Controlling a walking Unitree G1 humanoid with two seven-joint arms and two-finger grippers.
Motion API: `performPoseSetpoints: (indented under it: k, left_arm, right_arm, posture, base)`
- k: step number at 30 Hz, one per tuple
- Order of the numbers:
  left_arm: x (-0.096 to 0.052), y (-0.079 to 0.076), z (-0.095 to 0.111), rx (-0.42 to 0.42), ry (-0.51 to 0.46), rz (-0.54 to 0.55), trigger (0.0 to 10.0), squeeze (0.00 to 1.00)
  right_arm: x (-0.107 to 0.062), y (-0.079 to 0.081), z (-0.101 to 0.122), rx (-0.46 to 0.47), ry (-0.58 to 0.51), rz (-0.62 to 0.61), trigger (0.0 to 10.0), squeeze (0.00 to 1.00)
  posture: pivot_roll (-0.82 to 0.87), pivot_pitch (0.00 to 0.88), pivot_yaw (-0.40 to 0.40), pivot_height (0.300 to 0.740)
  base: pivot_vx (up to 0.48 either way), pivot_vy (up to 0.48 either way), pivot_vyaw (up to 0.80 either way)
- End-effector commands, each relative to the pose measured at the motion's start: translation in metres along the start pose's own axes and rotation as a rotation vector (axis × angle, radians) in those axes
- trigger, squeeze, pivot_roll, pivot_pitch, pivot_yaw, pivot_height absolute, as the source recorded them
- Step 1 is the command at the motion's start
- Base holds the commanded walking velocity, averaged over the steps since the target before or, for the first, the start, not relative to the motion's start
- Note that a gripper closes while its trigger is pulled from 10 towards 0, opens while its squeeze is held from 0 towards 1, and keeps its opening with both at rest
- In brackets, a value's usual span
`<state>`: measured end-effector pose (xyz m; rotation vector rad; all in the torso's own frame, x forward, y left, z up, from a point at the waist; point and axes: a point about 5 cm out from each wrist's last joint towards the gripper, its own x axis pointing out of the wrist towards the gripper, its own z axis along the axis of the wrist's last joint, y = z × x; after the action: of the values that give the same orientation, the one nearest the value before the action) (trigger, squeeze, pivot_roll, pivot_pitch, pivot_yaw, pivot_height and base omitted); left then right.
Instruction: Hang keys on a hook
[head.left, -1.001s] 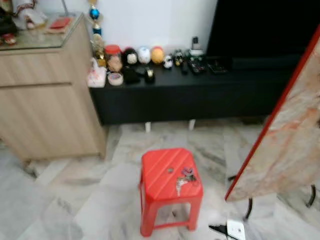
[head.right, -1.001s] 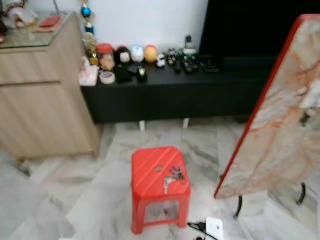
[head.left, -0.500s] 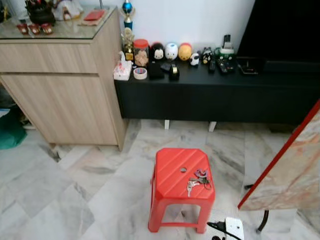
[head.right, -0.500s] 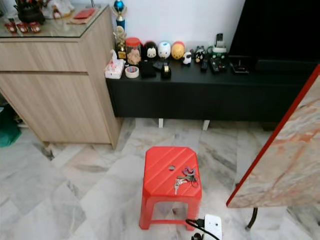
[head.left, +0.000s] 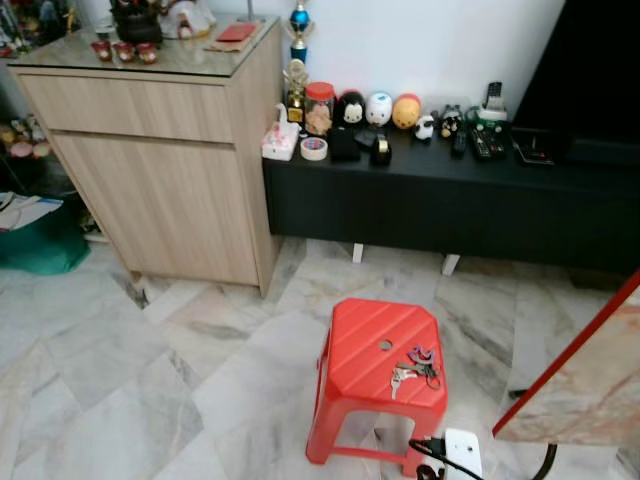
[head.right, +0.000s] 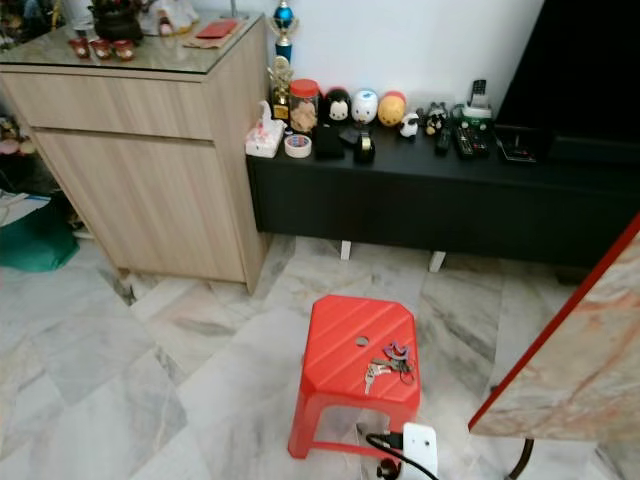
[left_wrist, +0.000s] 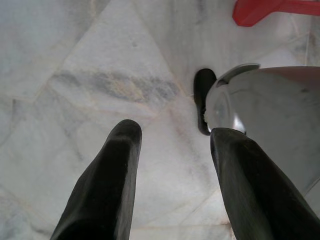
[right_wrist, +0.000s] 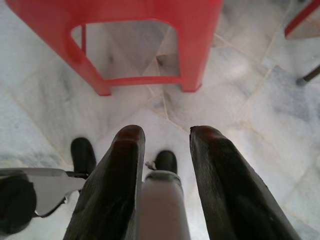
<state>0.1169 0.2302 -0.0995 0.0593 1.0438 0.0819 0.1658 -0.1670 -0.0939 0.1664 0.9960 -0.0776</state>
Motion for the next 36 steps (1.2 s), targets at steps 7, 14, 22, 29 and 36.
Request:
performPoseSetpoints:
  k: [7,14,22,29,36]
  left_arm:
    - [-0.0001,-0.001,-0.0011,-0.015,0.003,-0.005,10.0,0.0]
    - [0.0,-0.001,-0.0007,-0.015,0.002,-0.005,10.0,0.0]
    - [0.0,-0.0009,-0.0006,-0.015,0.002,-0.006,10.0,0.0]
    - [-0.0001,-0.0006,-0.0008,-0.012,0.002,-0.006,10.0,0.0]
    - [0.0,-0.0009,-0.0004,0.002,0.003,-0.01,10.0,0.0]
  right_arm:
    - [0.0001,-0.0001,0.0023,-0.009,-0.014,0.013,10.0,0.0]
    - [0.0005,0.0015,0.0048,-0.006,-0.025,0.015,10.0,0.0]
    - [0.0008,0.0033,0.0061,0.003,-0.031,0.023,10.0,0.0]
    - [0.001,0.0034,0.0066,0.019,-0.035,0.012,10.0,0.0]
    - [0.0012,0.0023,0.0102,0.048,-0.054,0.007,10.0,0.0]
  posture:
    - [0.08,0.0,-0.04,0.74]
    - [0.09,0.0,-0.04,0.74]
    - [0.09,0.0,-0.039,0.74]
    - [0.09,0.0,-0.038,0.74]
    - [0.09,0.0,-0.038,0.74]
  base:
    - [0.069,0.0,0.0]
    - [0.245,0.0,0.69]
    - [0.269,0.0,0.0]
    - [0.276,0.0,0.0]
    - [0.259,0.0,0.0]
